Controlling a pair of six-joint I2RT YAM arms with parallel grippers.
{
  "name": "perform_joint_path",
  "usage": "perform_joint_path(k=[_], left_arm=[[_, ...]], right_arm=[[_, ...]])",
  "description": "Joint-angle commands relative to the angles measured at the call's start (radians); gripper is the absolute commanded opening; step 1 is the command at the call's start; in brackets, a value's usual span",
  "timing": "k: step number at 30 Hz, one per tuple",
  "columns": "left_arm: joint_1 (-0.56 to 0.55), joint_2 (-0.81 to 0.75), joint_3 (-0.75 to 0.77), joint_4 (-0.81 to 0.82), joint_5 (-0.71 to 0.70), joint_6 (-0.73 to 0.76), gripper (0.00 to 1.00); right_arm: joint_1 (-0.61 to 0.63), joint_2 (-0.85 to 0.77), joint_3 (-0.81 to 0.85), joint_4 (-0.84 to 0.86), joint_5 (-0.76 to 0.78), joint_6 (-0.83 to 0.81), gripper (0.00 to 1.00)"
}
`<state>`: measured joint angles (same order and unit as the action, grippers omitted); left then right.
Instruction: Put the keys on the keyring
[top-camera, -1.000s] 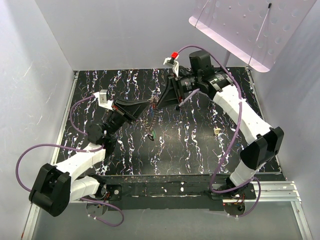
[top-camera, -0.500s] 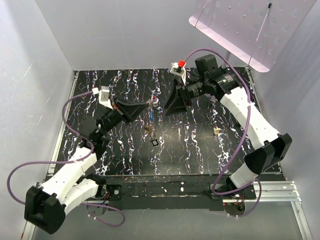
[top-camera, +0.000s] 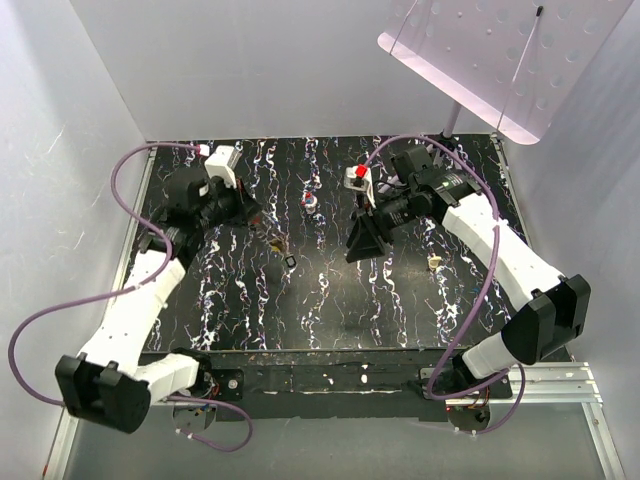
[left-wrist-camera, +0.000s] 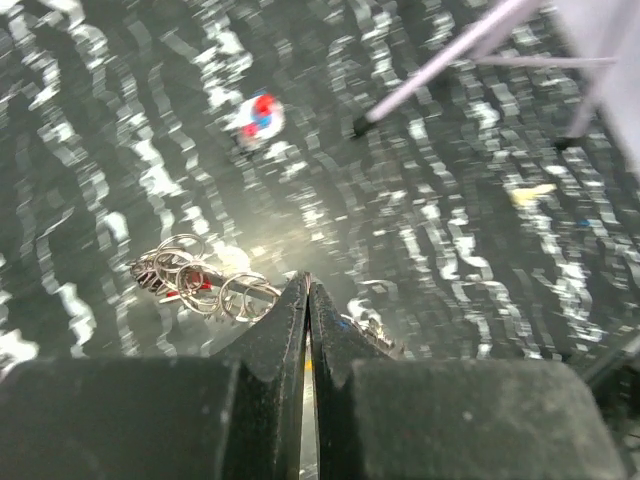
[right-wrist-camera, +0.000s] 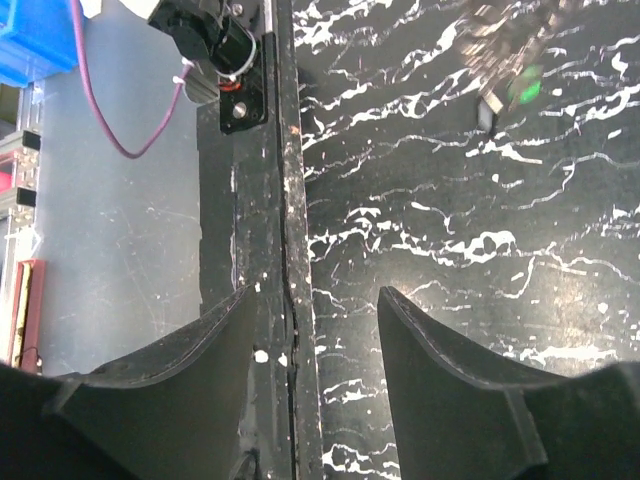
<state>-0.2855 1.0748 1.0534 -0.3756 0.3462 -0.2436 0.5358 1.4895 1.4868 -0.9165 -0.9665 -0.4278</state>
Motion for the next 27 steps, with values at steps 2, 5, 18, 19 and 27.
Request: perform_joint_path(k=[2, 5, 18, 19, 27], left_arm=[[0.11, 0.141, 0.183, -0.233, -0.13, 0.162, 0.0], [0.157, 0.239, 0.253, -0.279, -0.159, 0.196, 0.0], [0.407, 0.579, 0.434, -0.132, -0.133, 0.096, 0.0], [0.414, 0.617, 0.46, -0.132, -0.13, 0.09, 0.0], [0.431, 0.827, 0.635, -0.137, -0.082, 0.056, 0.0]], right_arm=[[-0.019, -0.063, -0.042, 0.033, 0.012, -0.026, 0.6], [-0.031, -0.075, -0.06, 0.042, 0.012, -0.026, 0.6], [-0.068, -0.107, -0.132, 0.074, 0.005, -0.022, 0.61], [-0.072, -0.112, -0.135, 0.077, 0.003, -0.02, 0.61], [-0.105, -0.15, -0.177, 0.094, 0.003, -0.017, 0.61]])
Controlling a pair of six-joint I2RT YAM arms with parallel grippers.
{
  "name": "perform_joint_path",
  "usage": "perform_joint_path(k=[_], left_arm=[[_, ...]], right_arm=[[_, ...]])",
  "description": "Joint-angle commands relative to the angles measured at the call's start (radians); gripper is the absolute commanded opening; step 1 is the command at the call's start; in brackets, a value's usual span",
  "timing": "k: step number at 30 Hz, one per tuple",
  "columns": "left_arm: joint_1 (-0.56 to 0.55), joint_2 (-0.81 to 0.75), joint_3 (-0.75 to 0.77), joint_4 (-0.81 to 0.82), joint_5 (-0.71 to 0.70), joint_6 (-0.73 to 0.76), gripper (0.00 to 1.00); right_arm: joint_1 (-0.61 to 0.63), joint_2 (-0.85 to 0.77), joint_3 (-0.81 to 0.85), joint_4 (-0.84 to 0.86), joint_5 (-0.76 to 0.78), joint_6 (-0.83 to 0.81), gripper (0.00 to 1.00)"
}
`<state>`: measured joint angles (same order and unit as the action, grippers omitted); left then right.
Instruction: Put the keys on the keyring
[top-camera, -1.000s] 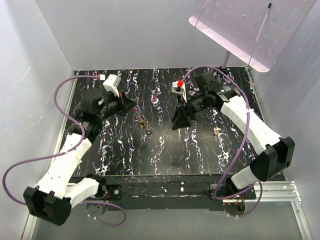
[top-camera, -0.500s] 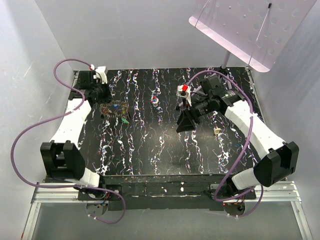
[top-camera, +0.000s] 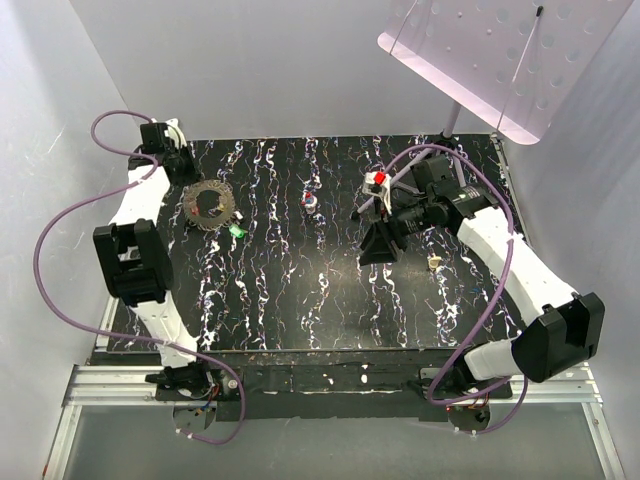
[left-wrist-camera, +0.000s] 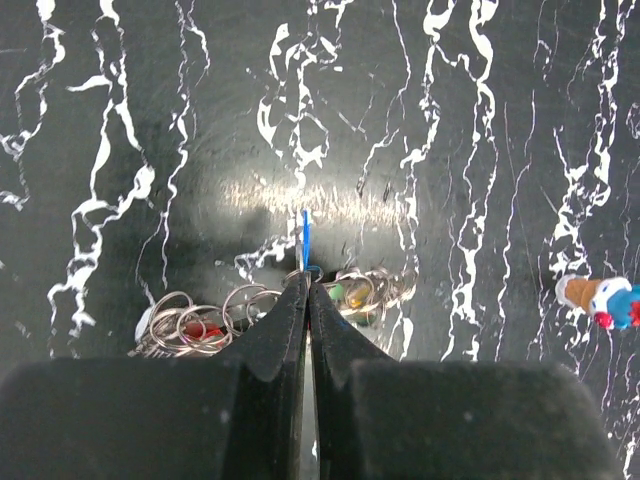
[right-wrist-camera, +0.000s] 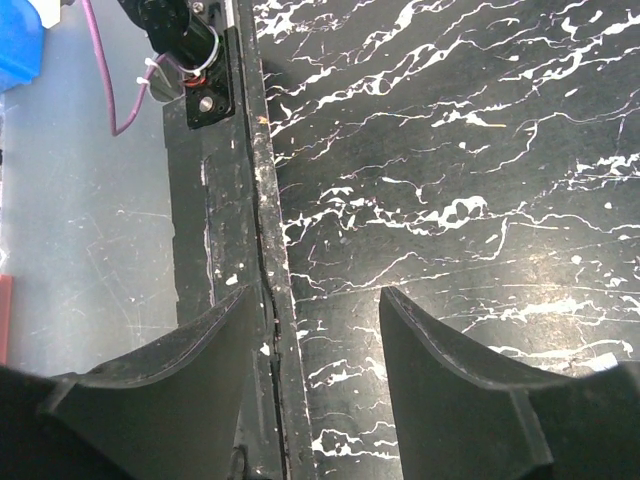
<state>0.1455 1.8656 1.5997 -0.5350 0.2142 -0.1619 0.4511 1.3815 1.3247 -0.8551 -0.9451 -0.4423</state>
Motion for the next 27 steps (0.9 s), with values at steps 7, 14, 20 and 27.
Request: perform_joint_path(k=[7, 14, 20, 27], left_arm=[[0.006, 0.145, 0.236, -0.045, -0.041, -0.004, 0.23], [0.006, -0.141, 0.027, 0.14, -0.095, -0.019, 0.83], [0.035, -0.541, -0.288, 0.27, 0.063, -0.167, 0.98], [0.051, -0.9, -0.533, 0.227, 0.327, -0.307, 0.98]], right_arm=[[-0.051, -0.084, -0.054, 0.045, -0.011, 0.001, 0.61], [-0.1, -0.15, -0.094, 0.024, -0.014, -0.029, 0.61], [-0.179, -0.257, -0.156, -0.027, -0.001, -0.087, 0.61], [-0.322, -0.416, -0.19, -0.061, 0.014, -0.061, 0.61]])
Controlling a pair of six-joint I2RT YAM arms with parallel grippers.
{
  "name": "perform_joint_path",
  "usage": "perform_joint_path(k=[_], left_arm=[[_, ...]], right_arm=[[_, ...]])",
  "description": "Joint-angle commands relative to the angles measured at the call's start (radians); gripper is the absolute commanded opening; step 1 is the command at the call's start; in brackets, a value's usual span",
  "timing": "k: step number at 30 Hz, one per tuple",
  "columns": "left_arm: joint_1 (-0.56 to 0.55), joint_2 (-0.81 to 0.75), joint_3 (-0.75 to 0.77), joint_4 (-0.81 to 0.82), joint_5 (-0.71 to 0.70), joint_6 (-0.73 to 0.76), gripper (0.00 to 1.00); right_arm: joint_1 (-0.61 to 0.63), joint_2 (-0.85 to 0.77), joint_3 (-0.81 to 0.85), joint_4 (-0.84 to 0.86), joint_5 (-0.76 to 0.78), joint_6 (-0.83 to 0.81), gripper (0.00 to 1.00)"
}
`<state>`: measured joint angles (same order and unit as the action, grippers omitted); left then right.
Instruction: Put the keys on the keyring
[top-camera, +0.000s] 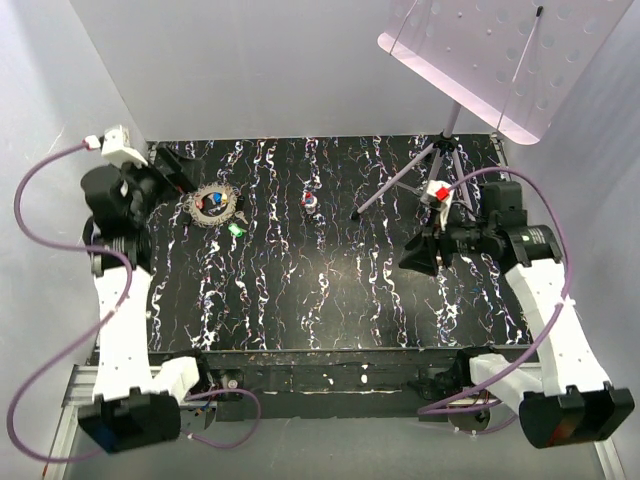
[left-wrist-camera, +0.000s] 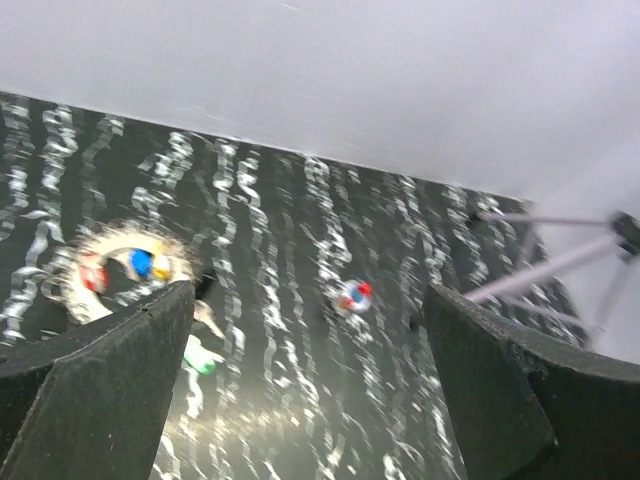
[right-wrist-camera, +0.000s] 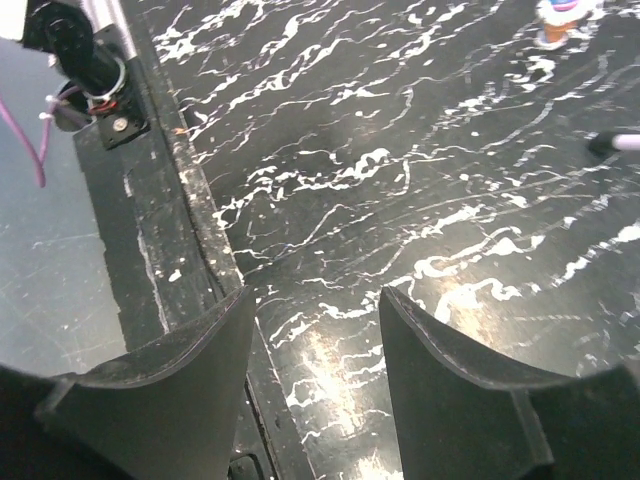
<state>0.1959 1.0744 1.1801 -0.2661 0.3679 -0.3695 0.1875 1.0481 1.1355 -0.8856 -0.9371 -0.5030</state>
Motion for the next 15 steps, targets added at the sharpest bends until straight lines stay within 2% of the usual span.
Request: perform_joint_path(k=[1, 4, 8, 11, 15], left_arm=[[0.0, -0.157, -0.128, -0.074, 0.177, -0.098, 0.98], [0.0, -0.227, -0.14, -0.186, 0.186, -0.071, 0.98], [-0.001, -0.264, -0.125, -0.277, 0.221, -0.066, 0.98], [-0.006, -0.286, -0.122, -0.297, 0.255, -0.086, 0.98], [-0.016, -0.298, -0.116, -0.335, 0.255, -0.086, 0.98]], right_arm=[[-0.074, -0.1, 0.01, -0.038, 0.015, 0.009, 0.61], [-0.086, -0.16, 0.041, -0.044, 0.076, 0.052, 0.63], [-0.105, -0.204, 0.121, -0.047, 0.161, 0.199, 0.67], [-0.134, -0.226, 0.185, -0.055, 0.169, 0.291, 0.72], [-0.175, -0.25, 0.21, -0.053, 0.101, 0.33, 0.77]])
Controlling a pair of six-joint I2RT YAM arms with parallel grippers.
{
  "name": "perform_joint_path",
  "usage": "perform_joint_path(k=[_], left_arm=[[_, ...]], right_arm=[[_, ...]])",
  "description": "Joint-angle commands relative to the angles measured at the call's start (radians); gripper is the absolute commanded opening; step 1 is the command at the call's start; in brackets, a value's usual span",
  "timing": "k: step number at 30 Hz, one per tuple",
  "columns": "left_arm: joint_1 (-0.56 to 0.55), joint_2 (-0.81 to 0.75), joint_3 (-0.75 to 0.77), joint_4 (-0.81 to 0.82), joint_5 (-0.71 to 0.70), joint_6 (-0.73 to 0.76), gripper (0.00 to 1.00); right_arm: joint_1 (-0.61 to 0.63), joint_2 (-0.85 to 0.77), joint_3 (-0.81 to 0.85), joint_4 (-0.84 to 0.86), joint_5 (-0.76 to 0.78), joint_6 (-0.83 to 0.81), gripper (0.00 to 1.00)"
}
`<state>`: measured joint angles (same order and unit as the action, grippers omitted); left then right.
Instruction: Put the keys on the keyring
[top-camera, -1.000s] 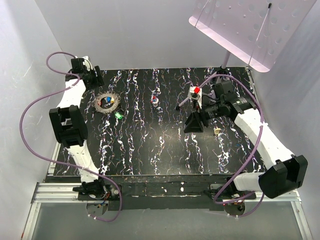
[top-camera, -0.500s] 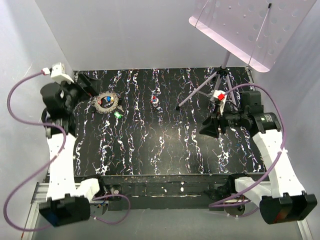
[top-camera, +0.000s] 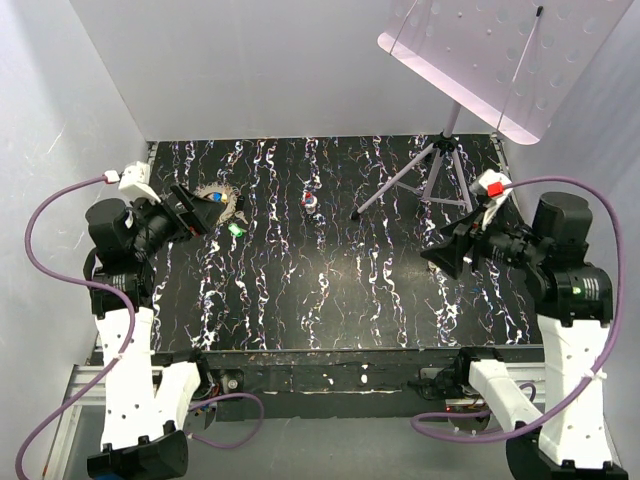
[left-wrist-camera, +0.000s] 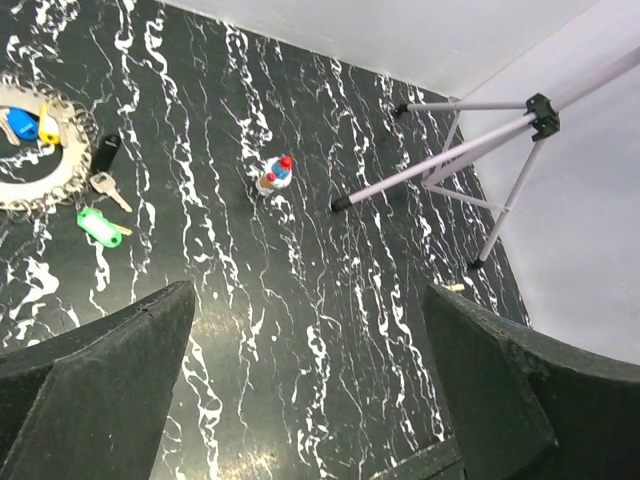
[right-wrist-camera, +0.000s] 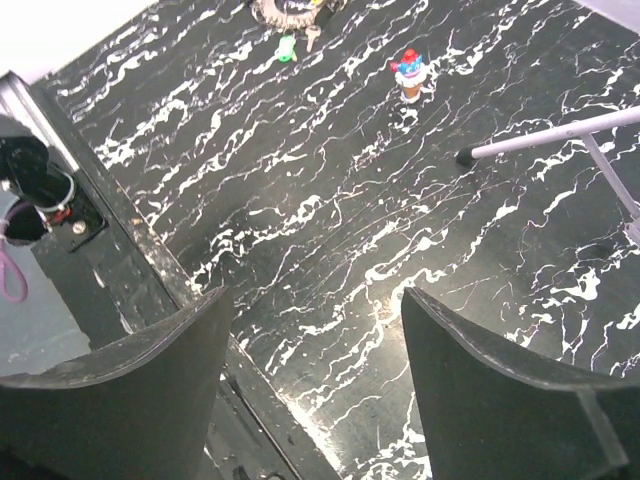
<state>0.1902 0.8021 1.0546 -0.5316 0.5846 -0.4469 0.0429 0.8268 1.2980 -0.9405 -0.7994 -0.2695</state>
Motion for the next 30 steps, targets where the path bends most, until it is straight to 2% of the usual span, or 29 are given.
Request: perform_joint_path(k=[1, 4, 8, 14, 19, 25, 30], left_arm=[[-0.014, -0.026, 0.015, -0.077, 0.049, -0.009, 0.98], [-0.023, -0.021, 0.034, -0.105, 0.078, -0.012, 0.98], [-0.037, -0.007, 0.07, -0.16, 0.093, 0.0, 0.98], [-0.061, -0.001, 0.105, -0.225, 0.06, 0.033, 0.98], [-0.08, 0.005, 0.131, -0.232, 0.043, 0.03, 0.98], [-0.113, 0.016, 0.153, -0.22, 0.014, 0.017, 0.98], [-0.13, 0.0, 0.14, -0.203, -0.068, 0.023, 0.98]], right_arm=[[-0.031, -0.032, 0.049, -0.003, -0.061, 0.092, 0.8], [-0.08, -0.046, 0.053, -0.044, -0.15, 0.015, 0.8], [-0.104, -0.061, 0.043, -0.035, -0.182, 0.024, 0.8], [-0.124, -0.091, 0.015, 0.066, -0.097, 0.208, 0.85], [-0.144, -0.097, 0.018, 0.083, -0.046, 0.262, 0.87], [-0.196, -0.074, 0.011, 0.083, -0.136, 0.283, 0.88], [-0.254, -0.04, 0.0, 0.085, -0.254, 0.273, 0.89]])
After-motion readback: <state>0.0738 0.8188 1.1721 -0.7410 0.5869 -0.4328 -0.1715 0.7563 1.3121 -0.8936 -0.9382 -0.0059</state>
